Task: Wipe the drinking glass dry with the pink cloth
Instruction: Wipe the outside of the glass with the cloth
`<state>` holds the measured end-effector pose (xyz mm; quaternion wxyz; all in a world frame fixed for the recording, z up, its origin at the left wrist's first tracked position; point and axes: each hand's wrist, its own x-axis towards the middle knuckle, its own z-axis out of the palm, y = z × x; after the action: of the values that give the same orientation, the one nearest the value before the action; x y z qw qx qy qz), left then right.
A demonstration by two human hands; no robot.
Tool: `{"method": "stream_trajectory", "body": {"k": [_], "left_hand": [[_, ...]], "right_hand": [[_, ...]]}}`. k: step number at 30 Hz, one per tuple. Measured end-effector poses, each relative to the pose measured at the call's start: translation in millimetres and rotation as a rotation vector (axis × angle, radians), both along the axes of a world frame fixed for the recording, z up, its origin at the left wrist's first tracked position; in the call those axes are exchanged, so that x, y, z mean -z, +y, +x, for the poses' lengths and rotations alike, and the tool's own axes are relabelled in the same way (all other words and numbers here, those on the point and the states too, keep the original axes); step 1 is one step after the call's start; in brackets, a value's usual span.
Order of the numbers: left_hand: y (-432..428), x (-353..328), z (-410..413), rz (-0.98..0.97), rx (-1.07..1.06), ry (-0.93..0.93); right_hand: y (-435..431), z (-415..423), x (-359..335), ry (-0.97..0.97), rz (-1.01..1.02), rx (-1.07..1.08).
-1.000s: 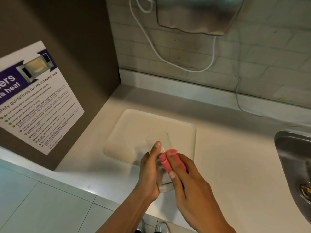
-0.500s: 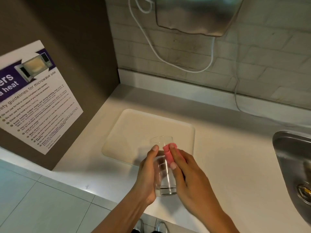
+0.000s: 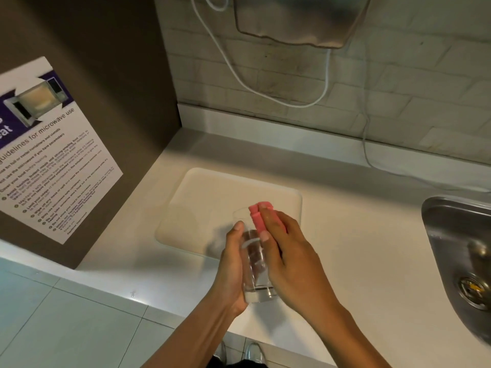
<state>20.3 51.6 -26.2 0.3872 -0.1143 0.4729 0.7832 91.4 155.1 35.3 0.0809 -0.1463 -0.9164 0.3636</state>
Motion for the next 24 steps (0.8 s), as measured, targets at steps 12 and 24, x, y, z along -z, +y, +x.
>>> {"method": "stream_trajectory", "body": {"k": [12,24], "left_hand": [[-1,-7,-11,0.053,-0.001,0.004],[-4,-10,-19,-0.046,-0.001,-0.017]], "right_hand": [[-5,13,3,-0.019,0.052,-0.031],[-12,30,9,-0.05,0.009,-0.022]]}}
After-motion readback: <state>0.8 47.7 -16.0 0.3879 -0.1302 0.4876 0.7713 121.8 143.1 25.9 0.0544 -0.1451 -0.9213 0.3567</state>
